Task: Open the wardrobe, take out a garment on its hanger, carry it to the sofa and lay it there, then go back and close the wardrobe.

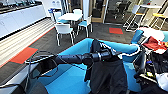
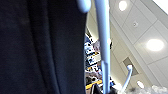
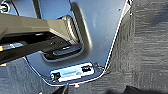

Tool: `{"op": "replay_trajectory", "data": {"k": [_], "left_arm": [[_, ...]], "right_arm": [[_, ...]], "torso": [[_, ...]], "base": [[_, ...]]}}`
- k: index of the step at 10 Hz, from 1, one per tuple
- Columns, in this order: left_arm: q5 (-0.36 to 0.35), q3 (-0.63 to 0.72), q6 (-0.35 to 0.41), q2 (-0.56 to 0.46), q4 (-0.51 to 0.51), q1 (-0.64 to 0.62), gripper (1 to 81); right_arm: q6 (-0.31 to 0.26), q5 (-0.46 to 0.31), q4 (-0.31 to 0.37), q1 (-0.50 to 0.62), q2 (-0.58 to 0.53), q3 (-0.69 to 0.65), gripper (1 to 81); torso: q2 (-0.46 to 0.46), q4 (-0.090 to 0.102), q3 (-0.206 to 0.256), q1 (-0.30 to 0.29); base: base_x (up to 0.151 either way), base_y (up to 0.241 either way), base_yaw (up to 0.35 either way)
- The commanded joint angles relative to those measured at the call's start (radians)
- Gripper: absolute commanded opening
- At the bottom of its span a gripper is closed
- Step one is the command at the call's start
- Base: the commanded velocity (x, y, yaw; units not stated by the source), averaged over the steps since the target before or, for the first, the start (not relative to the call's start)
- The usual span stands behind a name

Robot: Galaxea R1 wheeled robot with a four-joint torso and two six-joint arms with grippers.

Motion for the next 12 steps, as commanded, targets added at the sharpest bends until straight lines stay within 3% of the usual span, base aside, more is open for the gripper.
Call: {"op": "replay_trajectory", "data": {"k": [1,4,7,12], "left_arm": [[0.006,-0.116,-0.044,0.091,0.004,-0.212,1.0],[0.01,-0.274,-0.13,0.186,0.006,-0.302,1.0],[0.024,-0.423,-0.159,0.315,0.006,-0.338,1.0],[0.086,-0.71,-0.159,0.321,0.019,-0.327,1.0]], "right_arm": [[0.0,-0.073,-0.002,-0.002,0.007,0.003,81.1],[0.0,-0.075,0.001,0.0,0.007,0.003,81.1],[0.002,-0.075,0.003,0.003,0.009,0.003,81.1],[0.0,-0.075,0.0,0.012,0.015,0.005,81.1]], "torso": [[0.0,0.0,0.0,0.0],[0.0,0.0,0.0,0.0],[0.0,0.0,0.0,0.0],[0.0,0.0,0.0,0.0]], "base": [[0.0,0.0,0.0],[0.0,0.0,0.0],[0.0,0.0,0.0],[0.0,0.0,0.0]]}}
